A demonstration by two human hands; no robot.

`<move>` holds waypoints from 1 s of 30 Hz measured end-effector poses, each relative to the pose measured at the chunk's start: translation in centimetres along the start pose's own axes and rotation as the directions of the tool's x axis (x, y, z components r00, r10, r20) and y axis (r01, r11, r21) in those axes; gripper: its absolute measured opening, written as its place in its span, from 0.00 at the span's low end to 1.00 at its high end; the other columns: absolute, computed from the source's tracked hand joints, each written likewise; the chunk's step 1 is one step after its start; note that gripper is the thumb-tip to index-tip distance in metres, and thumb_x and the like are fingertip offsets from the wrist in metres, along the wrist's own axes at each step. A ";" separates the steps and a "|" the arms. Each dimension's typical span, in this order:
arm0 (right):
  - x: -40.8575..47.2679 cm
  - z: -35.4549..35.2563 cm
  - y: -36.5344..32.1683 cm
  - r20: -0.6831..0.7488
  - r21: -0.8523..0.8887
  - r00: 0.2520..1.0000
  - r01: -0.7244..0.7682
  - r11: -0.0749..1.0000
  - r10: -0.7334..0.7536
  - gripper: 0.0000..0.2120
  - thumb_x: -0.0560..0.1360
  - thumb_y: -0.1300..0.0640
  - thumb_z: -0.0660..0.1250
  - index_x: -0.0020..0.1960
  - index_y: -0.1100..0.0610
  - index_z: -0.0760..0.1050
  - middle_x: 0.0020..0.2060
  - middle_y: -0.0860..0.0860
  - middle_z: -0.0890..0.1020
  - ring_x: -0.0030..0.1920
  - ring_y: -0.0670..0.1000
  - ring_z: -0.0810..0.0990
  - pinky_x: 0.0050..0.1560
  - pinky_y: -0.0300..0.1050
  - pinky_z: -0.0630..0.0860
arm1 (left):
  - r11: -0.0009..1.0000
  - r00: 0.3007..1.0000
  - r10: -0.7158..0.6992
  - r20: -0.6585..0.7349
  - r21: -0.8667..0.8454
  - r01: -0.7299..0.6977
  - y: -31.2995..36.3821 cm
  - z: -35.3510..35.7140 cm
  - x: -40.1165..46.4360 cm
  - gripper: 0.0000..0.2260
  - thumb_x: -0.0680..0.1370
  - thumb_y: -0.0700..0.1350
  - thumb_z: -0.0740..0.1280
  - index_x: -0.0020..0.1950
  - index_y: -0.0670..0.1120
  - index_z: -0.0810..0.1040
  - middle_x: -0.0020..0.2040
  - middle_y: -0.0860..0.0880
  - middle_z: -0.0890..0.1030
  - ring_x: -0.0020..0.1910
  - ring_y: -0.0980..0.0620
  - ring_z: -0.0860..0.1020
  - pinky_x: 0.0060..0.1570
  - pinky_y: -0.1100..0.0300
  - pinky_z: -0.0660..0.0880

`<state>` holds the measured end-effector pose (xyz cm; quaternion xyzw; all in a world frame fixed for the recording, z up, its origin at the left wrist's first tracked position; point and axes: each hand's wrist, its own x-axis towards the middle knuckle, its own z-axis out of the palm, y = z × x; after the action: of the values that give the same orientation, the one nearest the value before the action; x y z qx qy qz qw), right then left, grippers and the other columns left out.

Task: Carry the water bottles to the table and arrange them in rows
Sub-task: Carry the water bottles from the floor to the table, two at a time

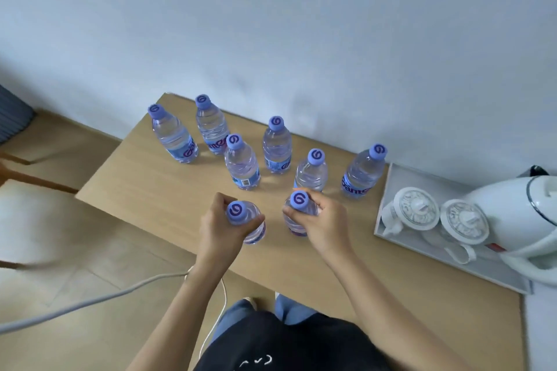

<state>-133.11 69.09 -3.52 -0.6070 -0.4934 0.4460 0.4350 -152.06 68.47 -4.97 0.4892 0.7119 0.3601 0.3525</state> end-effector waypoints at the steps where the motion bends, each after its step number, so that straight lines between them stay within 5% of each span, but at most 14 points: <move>1: 0.2 0.1 0.2 -0.023 0.007 1.000 -0.013 1.000 0.013 0.12 0.67 0.61 0.79 0.40 0.46 0.80 0.39 0.47 0.84 0.34 0.37 0.76 0.38 0.26 0.71 | 1.000 1.000 -0.002 0.012 0.005 0.002 -0.1 0.2 0.6 0.21 0.63 0.47 0.82 0.42 0.52 0.71 0.35 0.60 0.79 0.33 0.62 0.76 0.35 0.64 0.71; 7: 0.1 0.6 1.1 -0.144 0.063 0.984 -0.097 0.993 0.105 0.11 0.68 0.60 0.79 0.47 0.51 0.82 0.42 0.47 0.86 0.46 0.47 0.83 0.50 0.38 0.77 | 0.998 0.991 0.026 0.134 0.053 -0.033 0.1 1.0 2.8 0.20 0.63 0.46 0.82 0.42 0.50 0.70 0.35 0.56 0.78 0.33 0.64 0.76 0.32 0.67 0.69; 14: -0.1 0.9 1.1 -0.248 0.030 0.955 -0.157 0.987 0.159 0.15 0.67 0.62 0.79 0.48 0.48 0.78 0.43 0.42 0.84 0.44 0.39 0.81 0.47 0.30 0.73 | 0.993 0.974 0.068 0.218 0.078 -0.086 0.1 1.3 3.8 0.21 0.64 0.50 0.81 0.42 0.55 0.69 0.38 0.66 0.79 0.37 0.66 0.76 0.34 0.64 0.68; 20: -0.9 1.7 1.3 -0.275 0.037 0.949 -0.151 0.988 0.155 0.16 0.70 0.61 0.77 0.55 0.52 0.77 0.47 0.43 0.83 0.48 0.37 0.80 0.49 0.29 0.72 | 0.993 0.948 0.087 0.308 0.049 -0.107 -0.8 1.1 4.1 0.19 0.66 0.51 0.80 0.45 0.59 0.70 0.46 0.54 0.77 0.43 0.65 0.76 0.41 0.62 0.72; 23: -1.2 1.9 1.1 -0.294 0.031 0.934 -0.202 0.979 0.202 0.30 0.70 0.58 0.78 0.68 0.51 0.71 0.59 0.43 0.79 0.53 0.28 0.75 0.53 0.24 0.68 | 0.991 0.926 0.121 0.358 0.015 -0.135 -0.4 0.8 4.4 0.19 0.67 0.47 0.80 0.47 0.54 0.71 0.46 0.53 0.76 0.43 0.64 0.76 0.39 0.72 0.69; 26: -2.2 1.8 1.0 -0.310 0.001 0.924 -0.238 0.971 0.226 0.36 0.70 0.56 0.78 0.73 0.51 0.66 0.65 0.42 0.74 0.63 0.38 0.72 0.61 0.32 0.66 | 0.990 0.909 0.137 0.393 -0.033 -0.136 -0.1 -0.1 4.3 0.19 0.70 0.45 0.78 0.55 0.48 0.73 0.48 0.55 0.79 0.48 0.58 0.77 0.42 0.73 0.69; 30: -4.9 2.4 1.2 -0.374 0.005 0.892 -0.271 0.963 0.253 0.34 0.71 0.54 0.77 0.73 0.51 0.67 0.66 0.42 0.73 0.68 0.44 0.70 0.68 0.43 0.67 | 0.983 0.882 0.183 0.435 -0.058 -0.175 0.1 -2.4 3.0 0.24 0.72 0.49 0.76 0.63 0.48 0.71 0.58 0.55 0.77 0.58 0.57 0.75 0.56 0.59 0.72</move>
<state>-135.73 64.26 -4.68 -0.7514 -0.3264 0.3659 0.4416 -154.88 70.94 -4.19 0.6180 0.5631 0.2779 0.4731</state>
